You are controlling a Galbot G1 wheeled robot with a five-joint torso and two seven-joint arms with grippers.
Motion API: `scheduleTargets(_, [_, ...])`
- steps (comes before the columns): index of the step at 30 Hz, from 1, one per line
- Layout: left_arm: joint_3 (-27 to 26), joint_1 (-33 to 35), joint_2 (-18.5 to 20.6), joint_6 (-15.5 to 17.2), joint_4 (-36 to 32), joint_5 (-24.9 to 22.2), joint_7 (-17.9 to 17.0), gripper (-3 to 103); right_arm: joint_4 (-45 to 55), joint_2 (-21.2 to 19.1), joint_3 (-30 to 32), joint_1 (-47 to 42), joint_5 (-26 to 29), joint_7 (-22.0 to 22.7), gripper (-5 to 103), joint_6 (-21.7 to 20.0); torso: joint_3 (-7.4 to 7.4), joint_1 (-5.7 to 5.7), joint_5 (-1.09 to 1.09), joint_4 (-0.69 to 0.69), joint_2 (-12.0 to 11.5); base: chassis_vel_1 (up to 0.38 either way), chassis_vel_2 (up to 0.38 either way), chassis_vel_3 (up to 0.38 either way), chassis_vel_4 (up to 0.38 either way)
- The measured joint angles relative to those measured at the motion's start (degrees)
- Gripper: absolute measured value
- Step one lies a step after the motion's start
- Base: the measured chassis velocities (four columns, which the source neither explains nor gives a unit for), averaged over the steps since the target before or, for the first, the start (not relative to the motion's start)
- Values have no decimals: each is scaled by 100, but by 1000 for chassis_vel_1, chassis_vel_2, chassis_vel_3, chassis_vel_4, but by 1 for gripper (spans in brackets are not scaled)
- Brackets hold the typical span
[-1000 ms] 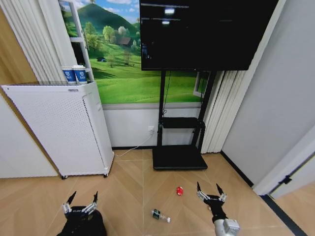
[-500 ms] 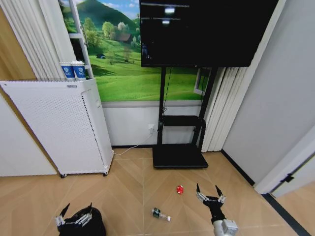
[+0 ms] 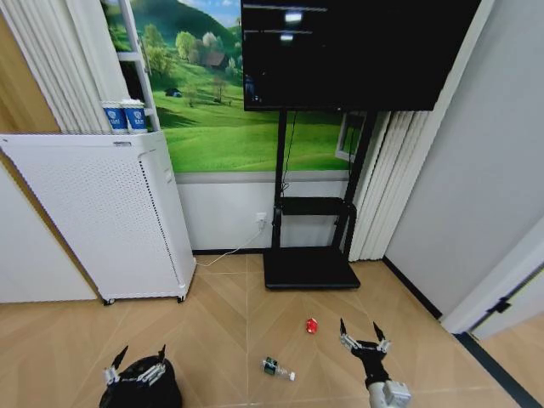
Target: Pick up the trash bin and place the garbage on the floor into it.
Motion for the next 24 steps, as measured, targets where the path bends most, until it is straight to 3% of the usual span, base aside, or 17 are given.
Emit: scheduleTargets(24, [288, -176, 38, -17, -239, 67, 70, 100, 54, 40, -38, -92, -129, -32, 100, 166, -364, -195, -1, 0, -557, 0, 0, 0, 0])
